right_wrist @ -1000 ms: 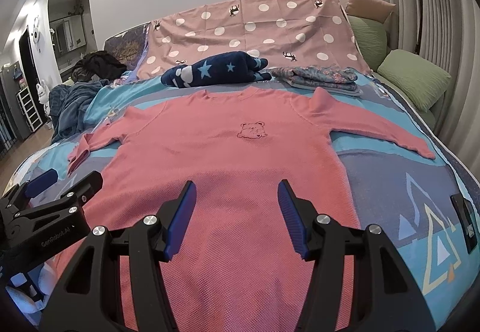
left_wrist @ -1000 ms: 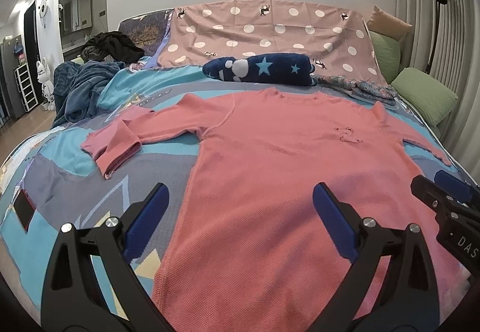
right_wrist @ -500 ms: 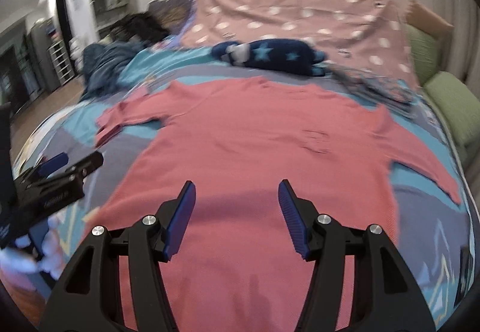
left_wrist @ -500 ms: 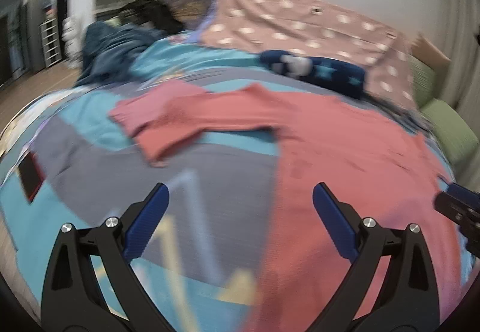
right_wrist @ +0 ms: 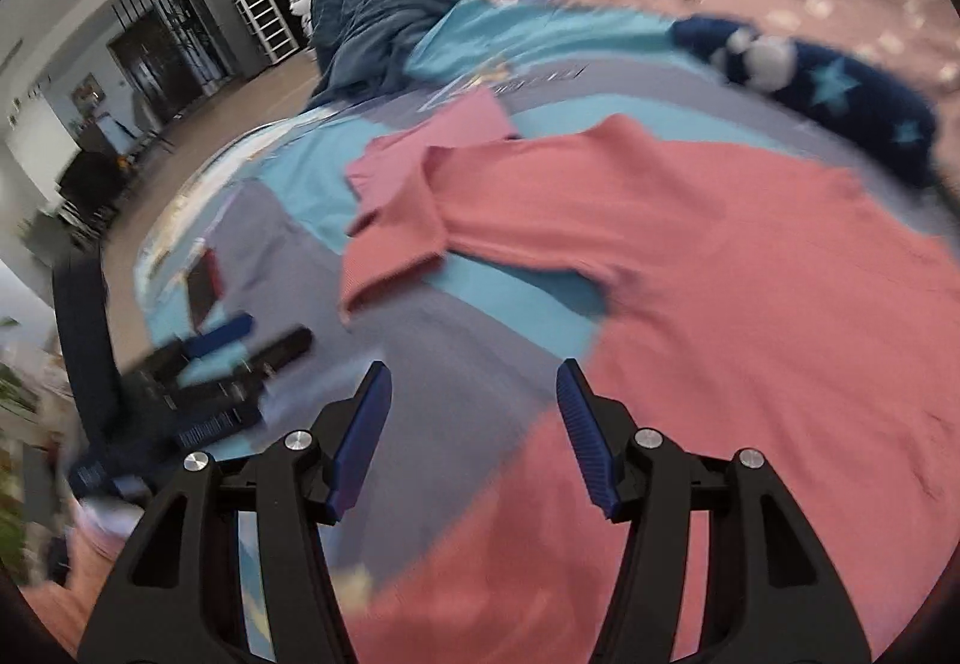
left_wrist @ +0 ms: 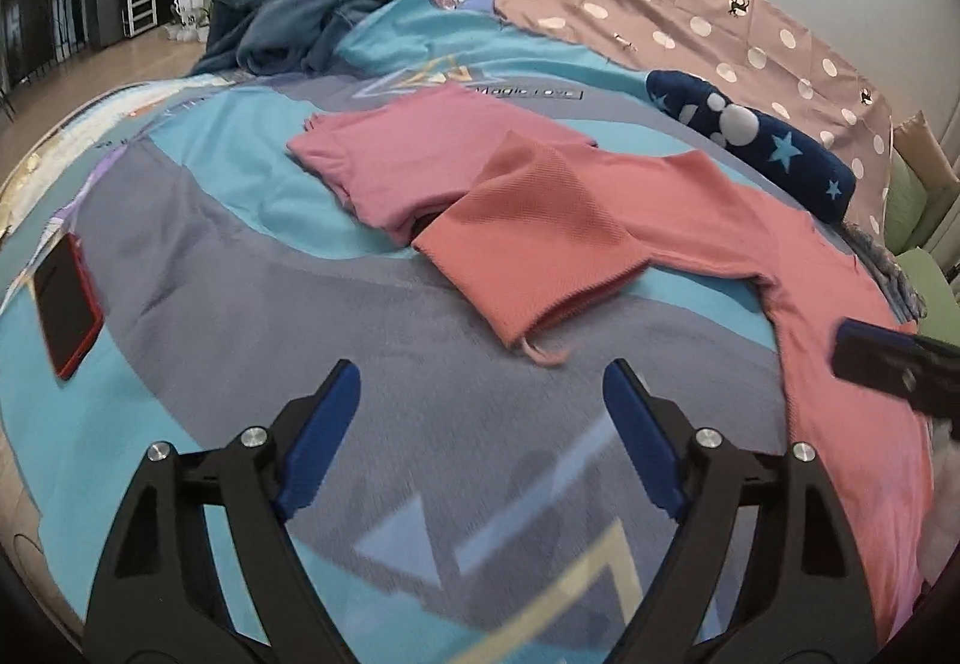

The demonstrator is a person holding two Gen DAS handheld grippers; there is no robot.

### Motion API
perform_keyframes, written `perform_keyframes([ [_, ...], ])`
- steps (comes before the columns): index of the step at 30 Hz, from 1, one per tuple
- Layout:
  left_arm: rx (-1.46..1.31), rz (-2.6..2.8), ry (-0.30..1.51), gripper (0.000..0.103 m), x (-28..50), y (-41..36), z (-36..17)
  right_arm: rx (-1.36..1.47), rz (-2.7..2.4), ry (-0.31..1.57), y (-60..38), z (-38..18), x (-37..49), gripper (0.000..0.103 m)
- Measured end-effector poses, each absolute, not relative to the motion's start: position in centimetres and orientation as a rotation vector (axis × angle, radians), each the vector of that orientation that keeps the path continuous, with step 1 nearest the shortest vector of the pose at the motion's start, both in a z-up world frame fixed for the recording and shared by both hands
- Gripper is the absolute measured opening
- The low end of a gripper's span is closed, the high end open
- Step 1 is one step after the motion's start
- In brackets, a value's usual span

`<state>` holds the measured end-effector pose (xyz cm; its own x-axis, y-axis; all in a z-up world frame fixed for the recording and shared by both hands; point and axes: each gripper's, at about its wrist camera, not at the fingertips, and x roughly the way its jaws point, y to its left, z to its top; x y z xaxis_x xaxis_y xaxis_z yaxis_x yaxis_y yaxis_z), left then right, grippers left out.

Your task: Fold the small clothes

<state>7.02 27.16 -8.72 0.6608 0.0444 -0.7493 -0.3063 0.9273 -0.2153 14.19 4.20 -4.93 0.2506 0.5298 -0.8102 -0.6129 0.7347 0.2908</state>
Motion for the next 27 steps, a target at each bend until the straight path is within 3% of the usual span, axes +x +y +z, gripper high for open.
perform_keyframes([
  [14,-0.784,-0.011,0.871,0.079,11.2,31.5,-12.9,0.025,0.845,1.311,11.8,-9.6,20.8,0.059],
  [17,-0.854,-0.018,0.874,0.067,11.8,32.3,-13.9,0.06,0.857,1.331,11.9,-10.0,21.1,0.053],
  [19,-0.873,-0.028,0.871,0.046,12.2,32.6,-14.0,0.057,0.862,1.331,12.4,-10.3,21.3,0.045],
  [20,-0.884,-0.045,0.874,0.036,12.4,32.6,-14.1,0.058,0.865,1.333,12.8,-10.6,21.5,0.032],
  [21,-0.897,-0.058,0.878,0.018,12.7,32.7,-14.3,0.059,0.871,1.34,13.1,-10.8,21.5,0.022],
  [22,-0.921,-0.076,0.887,0.005,13.0,32.6,-14.5,0.055,0.875,1.348,13.3,-11.1,21.6,0.004],
  [27,-0.903,-0.112,0.832,0.005,12.6,31.3,-11.7,0.034,0.872,1.263,12.3,-8.7,21.2,0.004],
])
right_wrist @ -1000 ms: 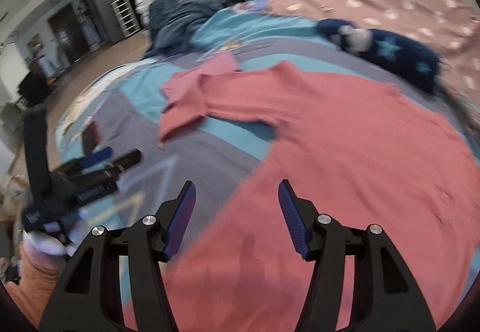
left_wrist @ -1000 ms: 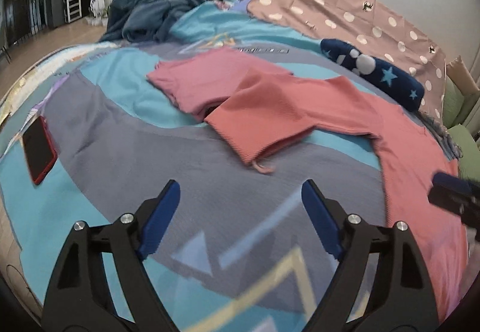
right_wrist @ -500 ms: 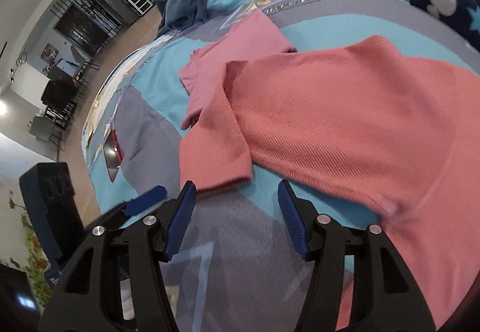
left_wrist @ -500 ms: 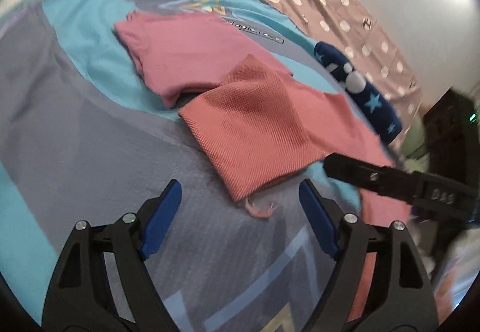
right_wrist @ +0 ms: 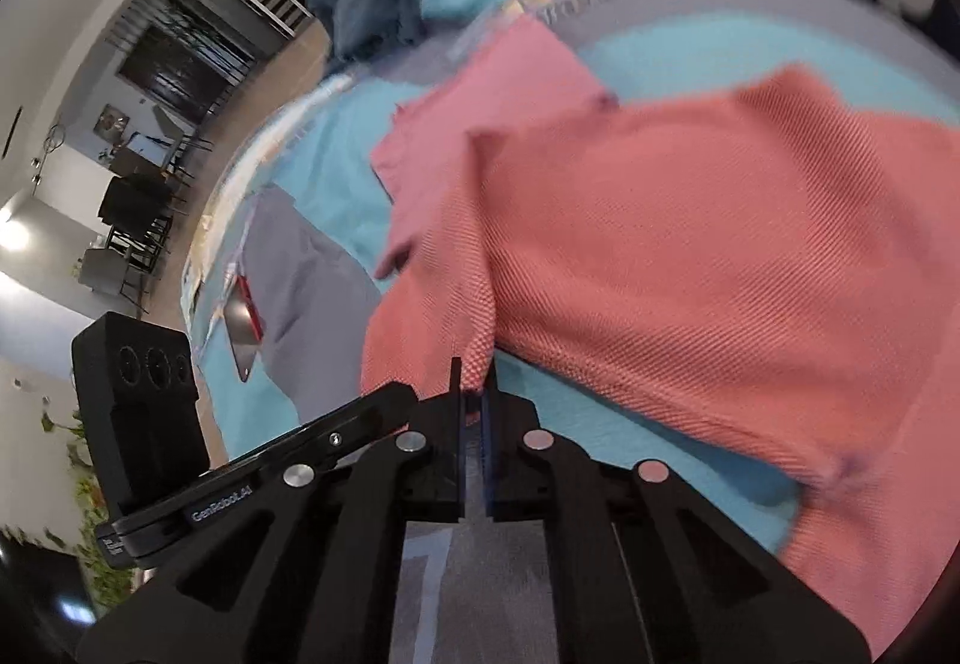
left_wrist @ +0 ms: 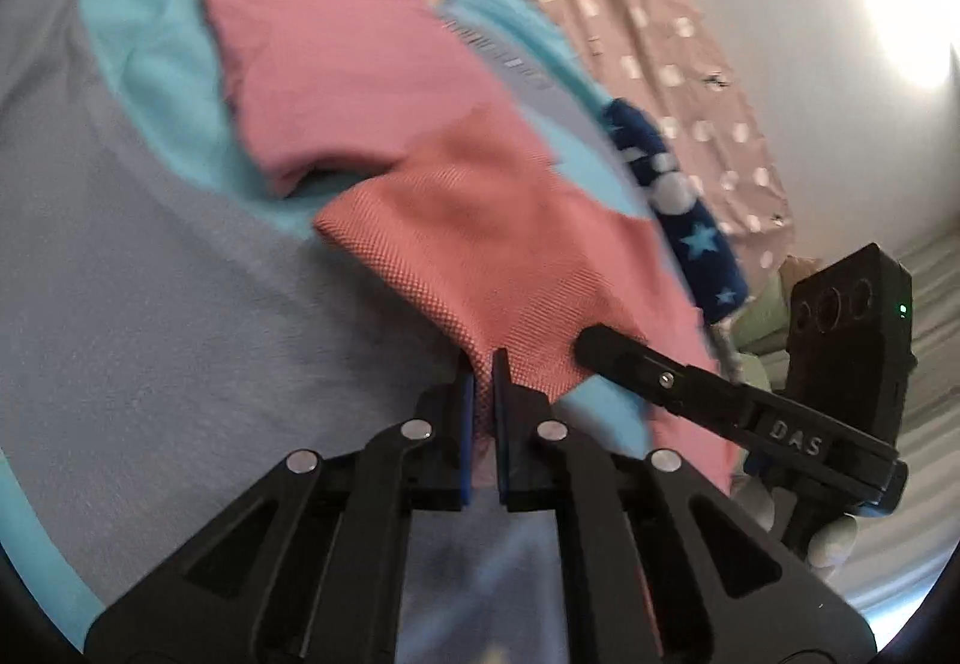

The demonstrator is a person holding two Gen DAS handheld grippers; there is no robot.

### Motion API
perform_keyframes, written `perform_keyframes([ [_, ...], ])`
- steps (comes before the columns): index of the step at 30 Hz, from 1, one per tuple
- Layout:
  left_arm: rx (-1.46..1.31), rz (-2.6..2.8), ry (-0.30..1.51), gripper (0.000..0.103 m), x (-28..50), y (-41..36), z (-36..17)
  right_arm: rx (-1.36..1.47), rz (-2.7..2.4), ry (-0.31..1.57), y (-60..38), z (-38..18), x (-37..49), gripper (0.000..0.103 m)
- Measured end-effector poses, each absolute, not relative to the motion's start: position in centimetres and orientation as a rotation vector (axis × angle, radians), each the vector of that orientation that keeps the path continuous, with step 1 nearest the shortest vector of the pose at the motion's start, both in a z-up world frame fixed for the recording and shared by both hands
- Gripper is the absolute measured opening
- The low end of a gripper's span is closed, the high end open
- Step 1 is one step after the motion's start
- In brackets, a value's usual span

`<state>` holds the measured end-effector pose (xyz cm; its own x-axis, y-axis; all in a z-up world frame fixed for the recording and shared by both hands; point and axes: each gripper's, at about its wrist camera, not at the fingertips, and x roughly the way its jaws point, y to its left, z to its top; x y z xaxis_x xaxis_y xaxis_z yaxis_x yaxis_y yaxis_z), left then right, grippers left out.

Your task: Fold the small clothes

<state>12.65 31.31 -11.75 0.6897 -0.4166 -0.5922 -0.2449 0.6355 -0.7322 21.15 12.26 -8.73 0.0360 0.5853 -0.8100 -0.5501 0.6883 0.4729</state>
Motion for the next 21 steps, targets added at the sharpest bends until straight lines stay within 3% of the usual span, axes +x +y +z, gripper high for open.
perform_keyframes([
  [12,-0.772,-0.382,0.74,0.005,17.3,19.4,-0.8,0.037,0.862,1.0,1.8,2.2,22.7,0.004],
  [21,-0.686,-0.506,0.83,0.005,21.5,7.9,0.2,0.1,0.733,0.944,-9.6,3.6,24.6,0.004],
])
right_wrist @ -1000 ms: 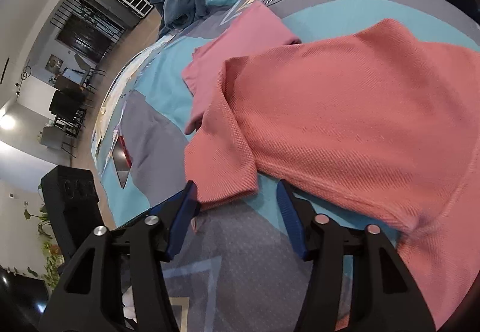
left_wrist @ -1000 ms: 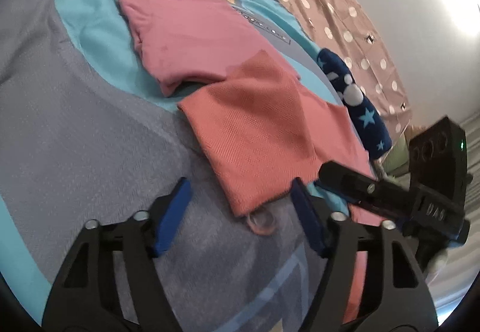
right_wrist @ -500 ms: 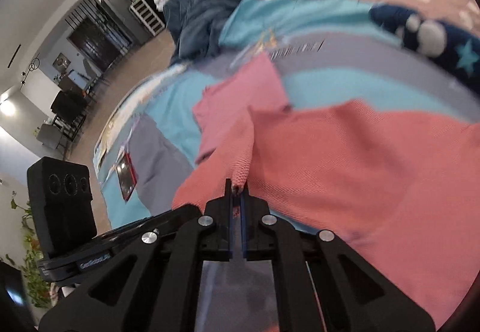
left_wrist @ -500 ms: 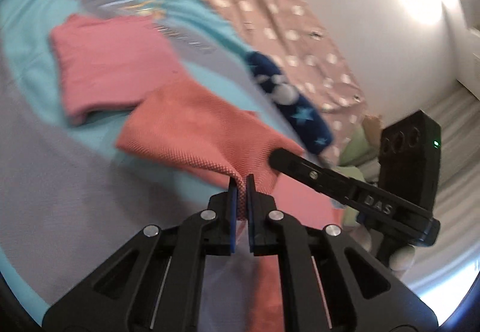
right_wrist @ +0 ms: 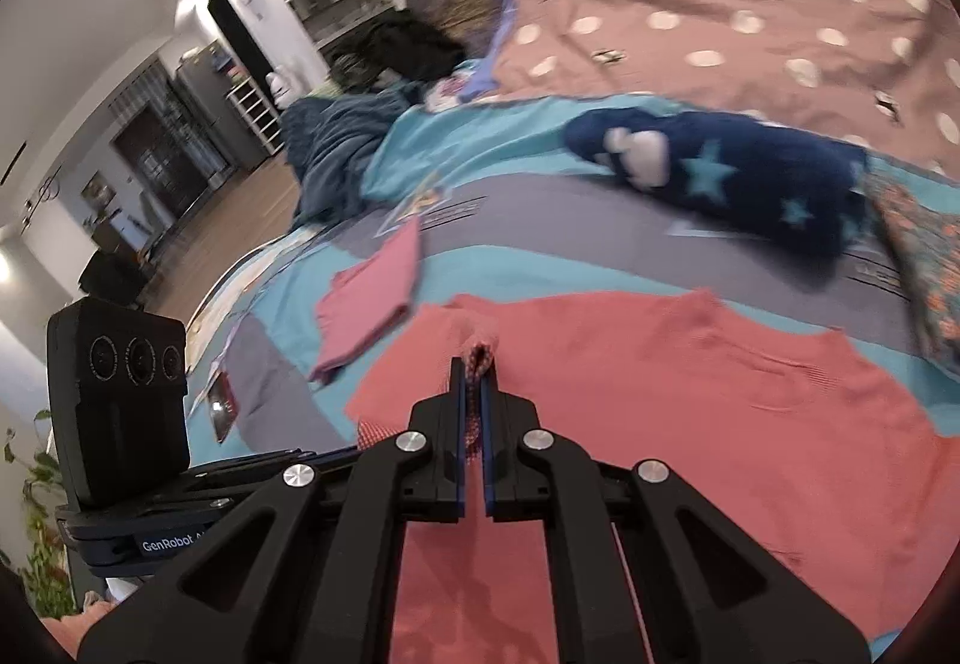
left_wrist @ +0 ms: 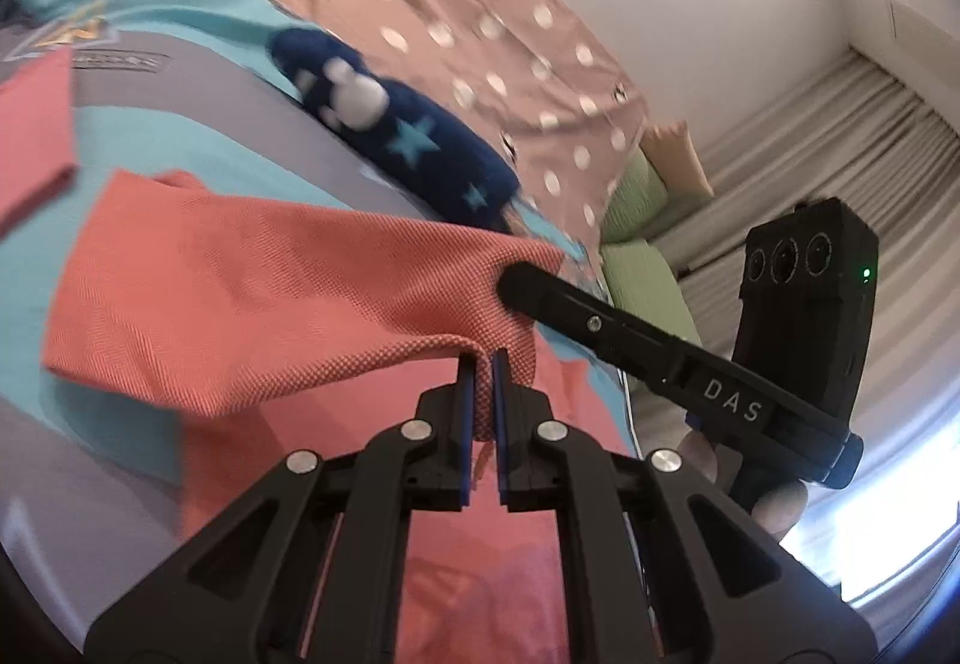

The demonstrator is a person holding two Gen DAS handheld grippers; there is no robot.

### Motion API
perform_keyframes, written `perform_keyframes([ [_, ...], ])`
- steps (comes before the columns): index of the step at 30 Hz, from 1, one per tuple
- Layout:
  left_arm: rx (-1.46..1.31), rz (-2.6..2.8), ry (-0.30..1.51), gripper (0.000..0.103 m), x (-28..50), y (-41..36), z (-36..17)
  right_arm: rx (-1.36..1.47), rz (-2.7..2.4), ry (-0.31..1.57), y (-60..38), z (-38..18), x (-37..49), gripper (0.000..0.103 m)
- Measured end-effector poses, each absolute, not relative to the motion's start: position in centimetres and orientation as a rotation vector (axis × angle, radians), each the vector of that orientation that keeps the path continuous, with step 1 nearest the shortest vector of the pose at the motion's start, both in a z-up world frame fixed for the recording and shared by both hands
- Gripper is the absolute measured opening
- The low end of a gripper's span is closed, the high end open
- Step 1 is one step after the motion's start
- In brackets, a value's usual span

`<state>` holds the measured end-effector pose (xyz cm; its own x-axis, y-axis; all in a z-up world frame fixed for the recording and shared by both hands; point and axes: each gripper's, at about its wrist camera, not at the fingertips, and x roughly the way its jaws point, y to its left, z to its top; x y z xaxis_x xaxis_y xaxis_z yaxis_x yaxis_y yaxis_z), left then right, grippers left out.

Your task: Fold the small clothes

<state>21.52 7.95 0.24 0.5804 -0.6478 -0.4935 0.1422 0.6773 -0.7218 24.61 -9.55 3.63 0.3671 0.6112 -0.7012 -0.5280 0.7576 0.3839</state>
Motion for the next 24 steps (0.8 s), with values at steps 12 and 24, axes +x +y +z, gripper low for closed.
perform_keyframes([
  [12,-0.552,-0.569,0.961,0.005,23.9,-4.7,-3.6,0.218,0.621,0.958,-23.3,-1.1,25.9,0.004],
  [24,-0.437,-0.537,1.036,0.008,25.1,-12.2,-6.9,0.327,0.537,0.972,-30.3,-5.0,26.5,0.004],
])
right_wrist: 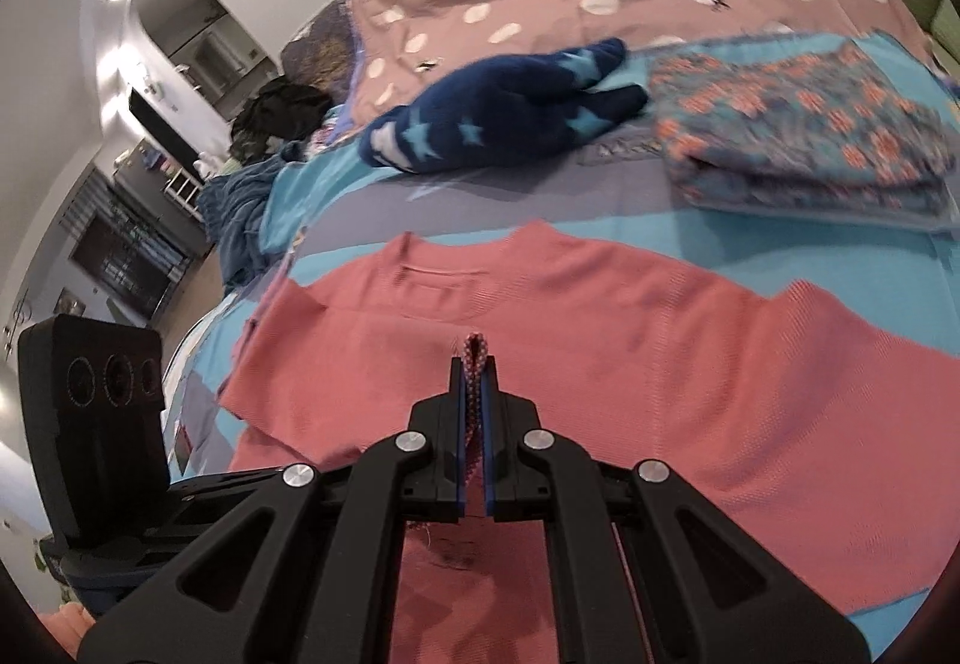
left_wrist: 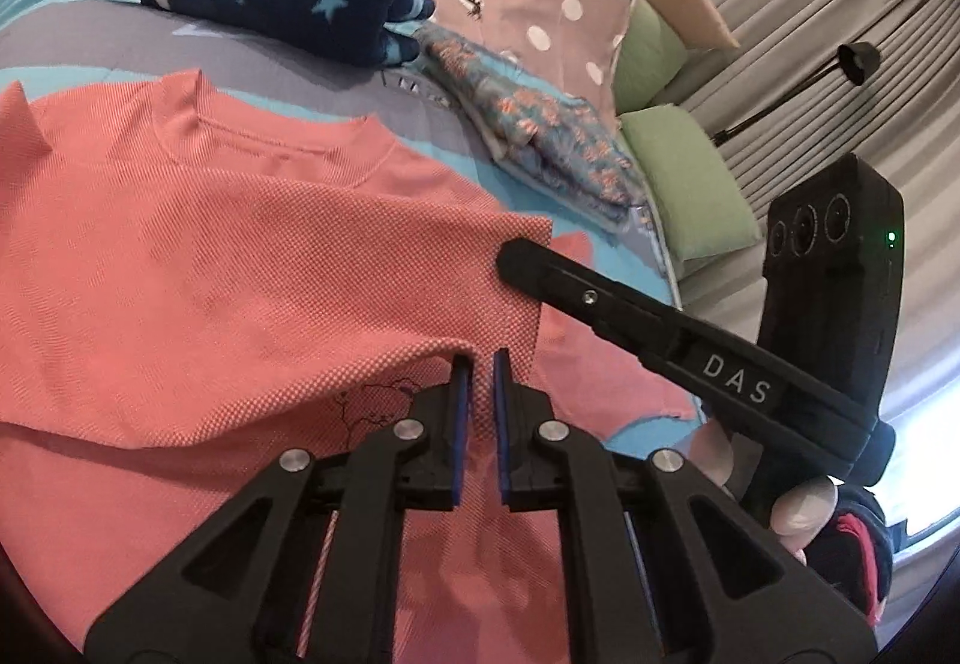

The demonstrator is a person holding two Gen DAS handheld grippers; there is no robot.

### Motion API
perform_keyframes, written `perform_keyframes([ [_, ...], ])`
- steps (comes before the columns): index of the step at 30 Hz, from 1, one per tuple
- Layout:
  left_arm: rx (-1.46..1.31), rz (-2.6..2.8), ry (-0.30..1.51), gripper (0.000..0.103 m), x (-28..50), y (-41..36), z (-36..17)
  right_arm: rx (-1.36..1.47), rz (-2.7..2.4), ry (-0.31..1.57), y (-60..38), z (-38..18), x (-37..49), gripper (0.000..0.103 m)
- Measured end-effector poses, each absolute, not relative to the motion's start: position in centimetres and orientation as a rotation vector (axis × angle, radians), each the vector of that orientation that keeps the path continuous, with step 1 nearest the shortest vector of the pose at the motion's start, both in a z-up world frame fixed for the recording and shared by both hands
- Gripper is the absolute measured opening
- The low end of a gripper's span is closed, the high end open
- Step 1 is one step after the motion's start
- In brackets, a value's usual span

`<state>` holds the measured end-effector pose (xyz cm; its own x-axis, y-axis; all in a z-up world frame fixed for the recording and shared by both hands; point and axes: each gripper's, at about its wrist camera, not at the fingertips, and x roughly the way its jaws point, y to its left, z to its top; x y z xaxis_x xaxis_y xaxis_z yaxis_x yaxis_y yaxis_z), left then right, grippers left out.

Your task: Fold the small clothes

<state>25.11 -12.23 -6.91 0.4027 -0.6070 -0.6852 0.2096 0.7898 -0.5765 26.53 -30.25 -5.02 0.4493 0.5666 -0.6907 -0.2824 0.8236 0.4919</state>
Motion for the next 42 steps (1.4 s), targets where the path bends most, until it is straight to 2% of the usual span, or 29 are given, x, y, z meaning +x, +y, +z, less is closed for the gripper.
perform_keyframes([
  [5,-0.421,-0.529,1.062,0.008,25.1,-13.3,-7.8,0.364,0.497,0.982,-31.9,-6.5,26.8,0.004],
  [8,-0.431,-0.549,1.074,0.014,24.9,-13.7,-8.0,0.393,0.475,0.975,-32.9,-6.8,26.8,0.004],
  [12,-0.401,-0.583,1.061,0.023,24.1,-14.4,-7.5,0.403,0.456,0.973,-33.6,-6.7,26.5,0.006],
  [15,-0.363,-0.581,1.035,0.037,22.6,-13.6,-6.9,0.413,0.46,1.017,-33.9,-7.1,25.7,0.009],
  [16,-0.339,-0.569,1.012,0.043,21.7,-12.8,-6.5,0.409,0.464,1.031,-33.9,-7.3,25.3,0.01],
  [19,-0.249,-0.489,0.939,0.051,19.2,-9.4,-5.5,0.398,0.476,1.072,-33.6,-8.0,24.1,0.027],
  [23,-0.17,-0.28,0.851,0.056,16.1,-2.9,-4.5,0.418,0.499,1.13,-32.8,-9.0,22.9,0.032],
  [25,-0.123,-0.149,0.809,0.064,14.8,0.8,-4.2,0.414,0.501,1.156,-32.2,-9.4,22.6,0.034],
  [28,0.019,0.062,0.775,0.066,14.1,5.3,-4.6,0.385,0.479,1.17,-31.0,-9.6,22.5,0.035],
  [30,0.099,0.129,0.789,0.067,14.4,7.0,-5.5,0.38,0.452,1.17,-30.4,-9.8,22.7,0.032],
  [32,0.11,0.13,0.82,0.067,14.9,7.6,-6.5,0.348,0.366,1.141,-29.8,-9.6,22.9,0.003],
  [36,0.108,0.076,0.877,0.067,17.0,6.6,-8.5,0.338,0.243,1.075,-30.5,-8.0,22.2,0.0],
  [39,0.157,0.094,0.888,0.067,18.7,5.3,-9.6,0.212,0.089,1.033,-31.5,-6.9,21.5,0.0],
  [42,0.12,0.095,0.886,0.068,19.7,5.5,-9.8,0.223,0.028,1.118,-33.4,-8.0,21.5,0.003],
])
